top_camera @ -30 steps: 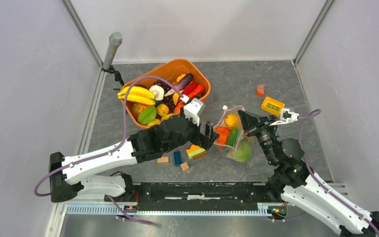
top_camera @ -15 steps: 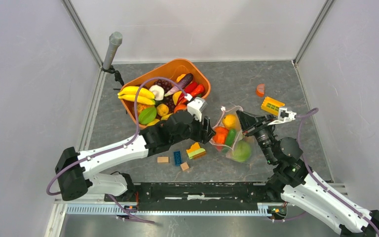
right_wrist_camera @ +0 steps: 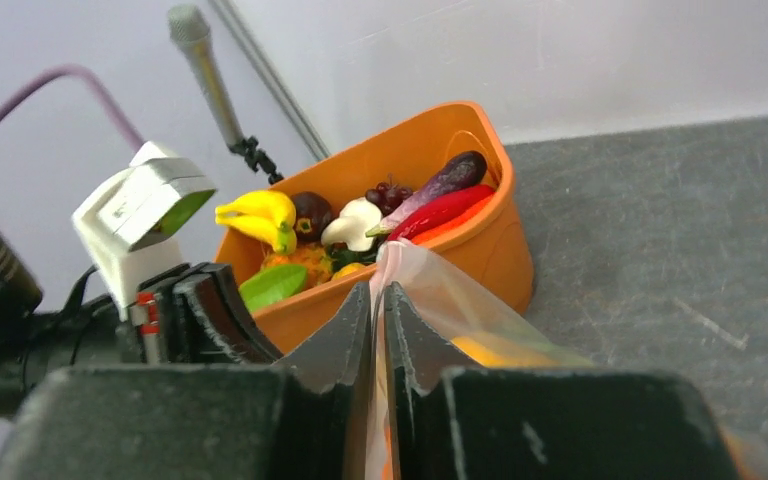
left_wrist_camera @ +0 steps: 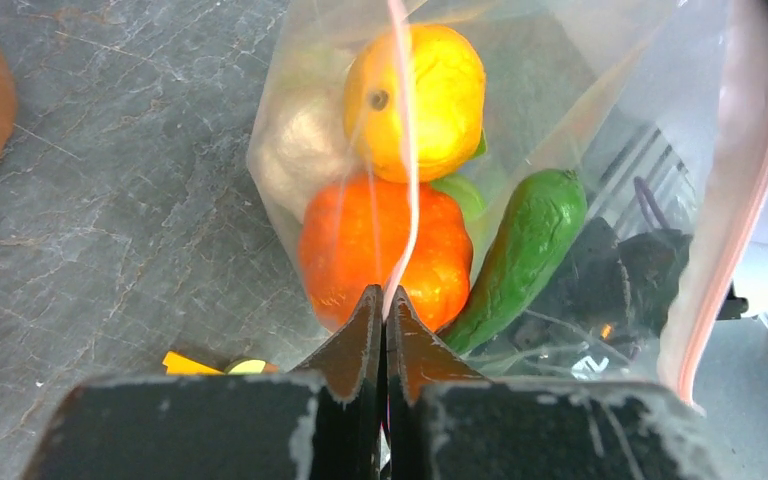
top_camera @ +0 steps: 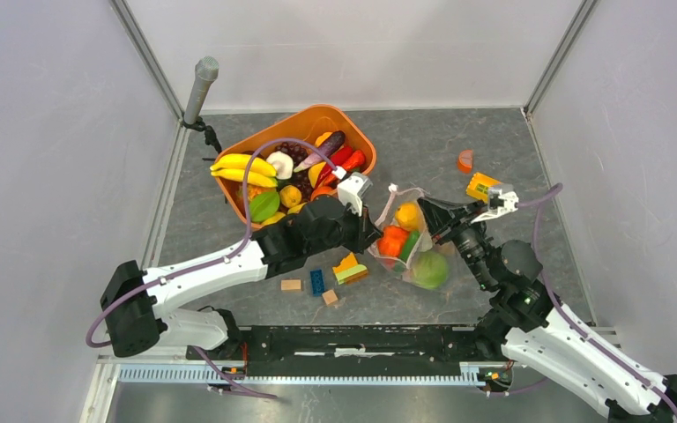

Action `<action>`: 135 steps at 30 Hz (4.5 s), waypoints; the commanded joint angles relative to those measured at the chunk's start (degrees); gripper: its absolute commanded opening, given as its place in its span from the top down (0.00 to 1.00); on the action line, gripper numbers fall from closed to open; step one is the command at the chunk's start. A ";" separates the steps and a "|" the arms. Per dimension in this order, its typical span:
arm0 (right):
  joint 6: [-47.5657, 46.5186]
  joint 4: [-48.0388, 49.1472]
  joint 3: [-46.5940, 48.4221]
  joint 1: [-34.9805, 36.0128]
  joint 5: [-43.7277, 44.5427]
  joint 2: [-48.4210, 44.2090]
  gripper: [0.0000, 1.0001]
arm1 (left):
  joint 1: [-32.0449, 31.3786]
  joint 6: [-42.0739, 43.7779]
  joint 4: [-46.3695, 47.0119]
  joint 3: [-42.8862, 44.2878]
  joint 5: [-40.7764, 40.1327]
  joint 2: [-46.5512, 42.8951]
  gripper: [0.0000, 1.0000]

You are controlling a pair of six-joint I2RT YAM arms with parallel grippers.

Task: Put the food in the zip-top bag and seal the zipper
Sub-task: Adjust the zipper food storage bag at the center of the board.

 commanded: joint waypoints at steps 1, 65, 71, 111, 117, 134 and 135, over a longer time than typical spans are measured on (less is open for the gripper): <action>-17.62 -6.63 11.79 0.10 -13.15 3.38 0.84 | 1.13 2.76 0.05 3.20 -0.37 -2.47 0.98; -61.26 -28.83 20.86 -52.71 -108.78 23.89 0.35 | 14.90 49.38 -35.13 49.66 68.82 21.70 0.98; -64.90 -34.67 20.94 -52.60 -108.79 23.09 0.58 | 14.94 49.43 -35.41 49.22 70.06 21.34 0.98; -98.94 -76.67 33.35 -51.41 -108.78 29.15 1.00 | 15.07 48.73 -35.41 44.03 70.86 20.62 0.89; -104.87 -84.70 35.56 -53.21 -108.79 32.89 1.00 | 15.85 44.35 -34.47 41.75 60.83 16.83 0.25; -104.47 -84.67 35.39 -56.45 -108.69 34.00 1.00 | 9.80 23.86 -15.94 9.31 29.42 -14.20 0.00; -104.35 -84.64 35.38 -56.50 -108.70 34.04 1.00 | 7.88 23.34 -15.11 6.90 26.74 -16.09 0.00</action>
